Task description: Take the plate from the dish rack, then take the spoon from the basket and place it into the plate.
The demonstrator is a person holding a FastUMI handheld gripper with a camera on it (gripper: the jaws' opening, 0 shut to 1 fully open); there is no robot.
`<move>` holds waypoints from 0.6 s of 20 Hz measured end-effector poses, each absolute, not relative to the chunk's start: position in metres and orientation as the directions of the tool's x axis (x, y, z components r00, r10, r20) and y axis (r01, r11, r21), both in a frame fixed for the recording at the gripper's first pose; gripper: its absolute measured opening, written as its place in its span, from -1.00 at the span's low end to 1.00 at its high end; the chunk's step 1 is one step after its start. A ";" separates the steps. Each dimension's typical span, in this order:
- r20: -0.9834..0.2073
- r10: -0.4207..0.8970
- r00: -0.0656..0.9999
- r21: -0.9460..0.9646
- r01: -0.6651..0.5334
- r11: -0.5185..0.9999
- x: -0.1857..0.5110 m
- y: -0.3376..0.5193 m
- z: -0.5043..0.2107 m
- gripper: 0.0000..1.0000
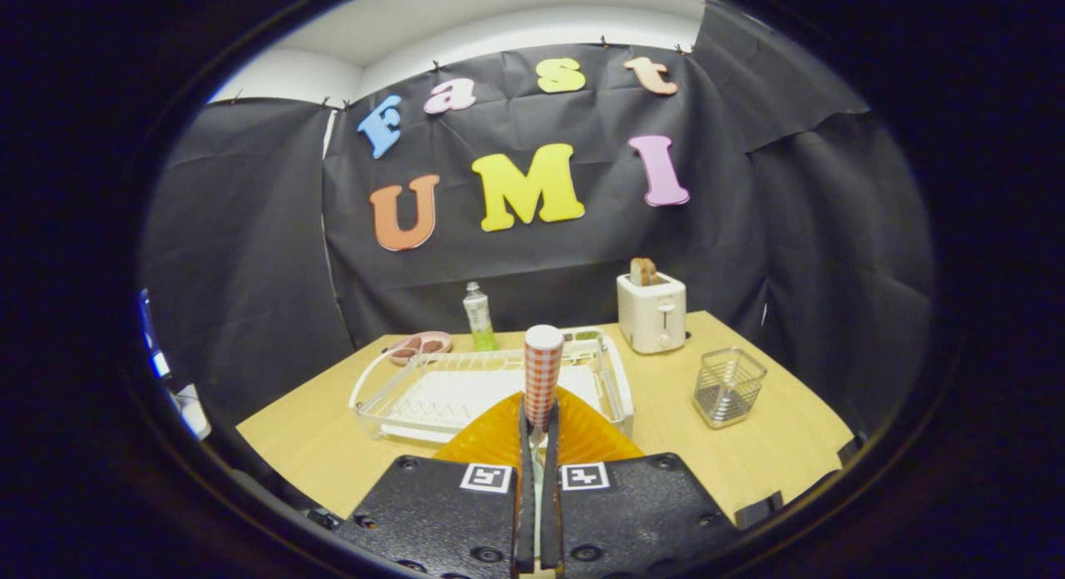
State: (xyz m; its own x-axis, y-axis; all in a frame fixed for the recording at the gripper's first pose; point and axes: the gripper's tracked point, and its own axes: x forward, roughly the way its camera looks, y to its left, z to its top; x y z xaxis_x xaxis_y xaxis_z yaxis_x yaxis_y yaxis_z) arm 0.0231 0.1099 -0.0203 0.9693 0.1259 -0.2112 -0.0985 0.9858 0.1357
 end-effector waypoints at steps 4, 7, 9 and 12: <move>-0.269 0.126 0.955 0.135 -0.093 0.987 0.028 0.141 -0.051 -0.84; -0.312 0.132 0.941 0.139 -0.093 0.986 0.026 0.156 -0.068 -0.84; -0.325 0.134 0.936 0.136 -0.094 0.986 0.025 0.163 -0.072 -0.84; -0.339 0.144 0.930 0.130 -0.105 0.986 0.024 0.170 -0.076 -0.83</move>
